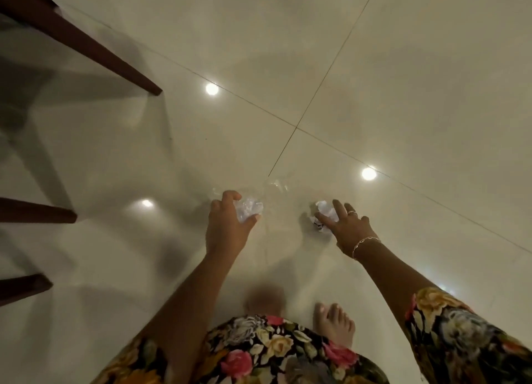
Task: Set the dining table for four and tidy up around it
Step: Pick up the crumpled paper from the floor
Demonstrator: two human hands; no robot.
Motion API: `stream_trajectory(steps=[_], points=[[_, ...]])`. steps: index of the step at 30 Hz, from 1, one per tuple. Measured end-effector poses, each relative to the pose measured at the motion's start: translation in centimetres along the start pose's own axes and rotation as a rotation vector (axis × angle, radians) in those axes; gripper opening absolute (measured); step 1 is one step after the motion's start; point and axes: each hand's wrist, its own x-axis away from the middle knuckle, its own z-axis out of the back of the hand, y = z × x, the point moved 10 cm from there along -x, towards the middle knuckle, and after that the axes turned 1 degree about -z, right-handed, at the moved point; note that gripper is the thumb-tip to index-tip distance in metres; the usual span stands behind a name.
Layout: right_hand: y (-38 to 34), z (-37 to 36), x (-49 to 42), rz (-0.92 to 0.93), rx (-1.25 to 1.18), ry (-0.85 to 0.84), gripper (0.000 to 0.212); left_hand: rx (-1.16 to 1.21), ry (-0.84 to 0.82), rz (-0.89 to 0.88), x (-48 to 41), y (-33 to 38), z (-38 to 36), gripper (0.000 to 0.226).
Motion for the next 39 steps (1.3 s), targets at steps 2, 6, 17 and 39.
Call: stream_trajectory(steps=[2, 6, 17, 39], points=[[-0.2, -1.1, -1.5, 0.014, -0.035, 0.013, 0.065, -0.012, 0.026, -0.015, -1.4, -0.2, 0.0, 0.049], [-1.2, -0.2, -0.8, 0.045, -0.04, 0.006, 0.044, -0.011, 0.064, 0.009, -1.1, -0.8, 1.6, 0.048], [-4.5, 18.1, 22.8, 0.01, -0.098, 0.06, 0.054, 0.091, 0.02, 0.137, 18.3, 3.9, 15.5, 0.046], [-29.1, 29.4, 62.4, 0.464, 0.126, 0.347, 0.051, 0.311, 0.467, 0.342, 64.1, -11.2, 37.3, 0.043]])
